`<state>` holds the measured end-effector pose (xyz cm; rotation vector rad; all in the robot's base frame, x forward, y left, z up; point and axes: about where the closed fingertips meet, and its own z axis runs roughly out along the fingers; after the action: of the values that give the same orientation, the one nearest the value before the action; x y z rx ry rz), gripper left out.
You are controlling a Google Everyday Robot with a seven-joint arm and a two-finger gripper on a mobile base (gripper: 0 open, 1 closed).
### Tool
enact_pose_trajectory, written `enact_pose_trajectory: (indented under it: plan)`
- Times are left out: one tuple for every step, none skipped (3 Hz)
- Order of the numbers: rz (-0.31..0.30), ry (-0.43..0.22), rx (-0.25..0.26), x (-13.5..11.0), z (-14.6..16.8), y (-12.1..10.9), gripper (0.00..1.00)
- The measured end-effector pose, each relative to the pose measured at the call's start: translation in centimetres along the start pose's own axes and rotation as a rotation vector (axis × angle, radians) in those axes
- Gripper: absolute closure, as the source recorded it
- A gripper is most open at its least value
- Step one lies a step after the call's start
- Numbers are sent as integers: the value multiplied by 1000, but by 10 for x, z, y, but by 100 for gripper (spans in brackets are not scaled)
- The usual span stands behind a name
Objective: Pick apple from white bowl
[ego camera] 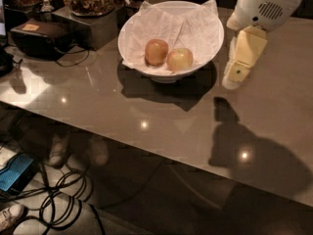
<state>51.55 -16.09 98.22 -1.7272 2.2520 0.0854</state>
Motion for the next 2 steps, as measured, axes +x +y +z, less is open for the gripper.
enact_pose_trajectory:
  plan:
    - [-24,-19,-35,-28,14,-20,0]
    - [-27,-42,-8,-36,15,-28,0]
